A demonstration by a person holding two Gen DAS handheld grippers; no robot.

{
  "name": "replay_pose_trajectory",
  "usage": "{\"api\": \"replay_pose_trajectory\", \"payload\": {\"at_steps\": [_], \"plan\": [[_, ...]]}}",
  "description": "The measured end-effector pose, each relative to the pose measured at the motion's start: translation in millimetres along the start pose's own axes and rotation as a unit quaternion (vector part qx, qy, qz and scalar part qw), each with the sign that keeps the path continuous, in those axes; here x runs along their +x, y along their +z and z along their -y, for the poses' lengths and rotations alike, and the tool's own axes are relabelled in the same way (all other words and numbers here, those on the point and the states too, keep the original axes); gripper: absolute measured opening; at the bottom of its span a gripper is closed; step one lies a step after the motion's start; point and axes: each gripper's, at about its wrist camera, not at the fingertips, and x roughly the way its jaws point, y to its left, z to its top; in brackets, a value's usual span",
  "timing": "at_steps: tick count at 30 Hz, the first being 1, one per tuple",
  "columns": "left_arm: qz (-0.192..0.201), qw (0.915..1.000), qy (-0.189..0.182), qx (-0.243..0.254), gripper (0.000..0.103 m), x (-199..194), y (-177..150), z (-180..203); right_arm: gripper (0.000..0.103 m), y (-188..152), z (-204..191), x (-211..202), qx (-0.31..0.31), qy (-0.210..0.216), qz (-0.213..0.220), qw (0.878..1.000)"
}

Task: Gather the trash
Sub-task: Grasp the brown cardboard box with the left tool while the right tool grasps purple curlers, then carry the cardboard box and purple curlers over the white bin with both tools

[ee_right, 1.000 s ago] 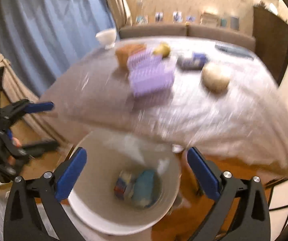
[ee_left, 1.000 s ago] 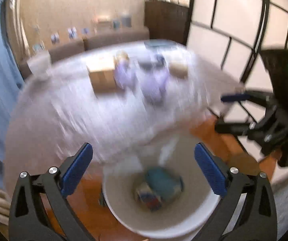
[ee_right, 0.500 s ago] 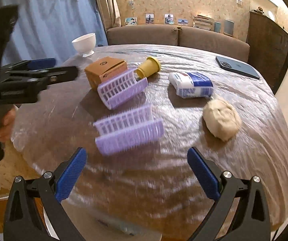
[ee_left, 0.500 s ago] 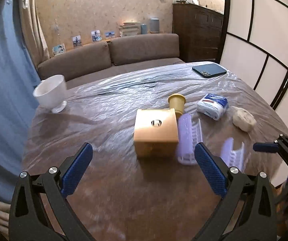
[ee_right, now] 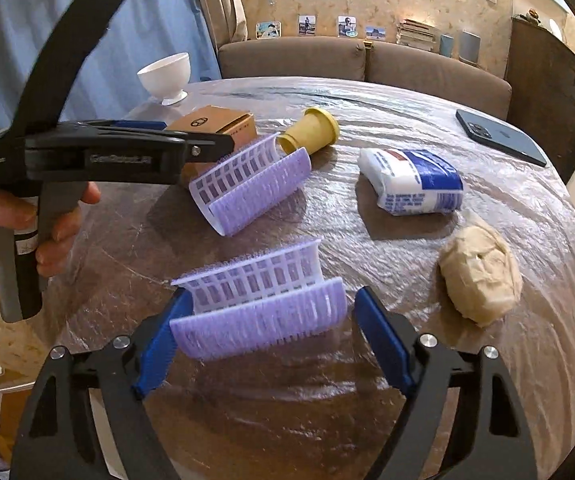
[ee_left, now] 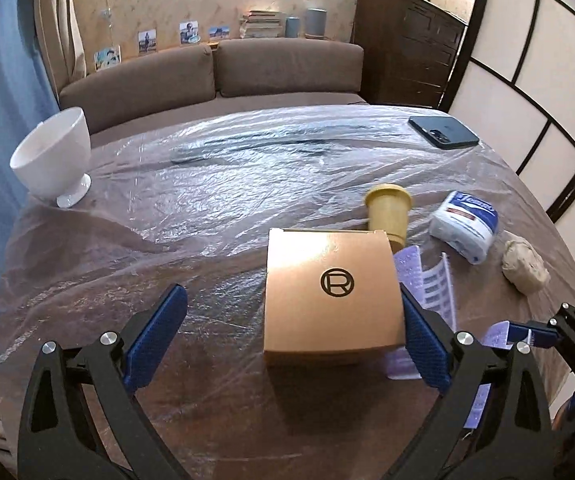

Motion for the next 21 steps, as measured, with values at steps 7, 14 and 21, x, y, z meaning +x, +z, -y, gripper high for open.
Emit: {"api": "replay_pose_trajectory", "payload": {"at_steps": [7,14,21], "plan": [[-0.016,0.9998,-0.008,-0.006,0.076,10.8,1.8,-6.8,0.081,0.6,-9.1,0.4,-0.026,-0.008,0.012,1.0],[-0.017,0.9998,0.0,-0.008,0.063,10.3,1.0,-8.8,0.074,-0.1,-21.2,0.3,-0.054,-0.02,0.019,0.998],[-0.01,0.9995,0.001,-0.031,0.06,3.1,-3.3,-20.6,0.074,-2.6,-18.9,-11.1,-0.037,-0.007,0.032,0.999]]}}
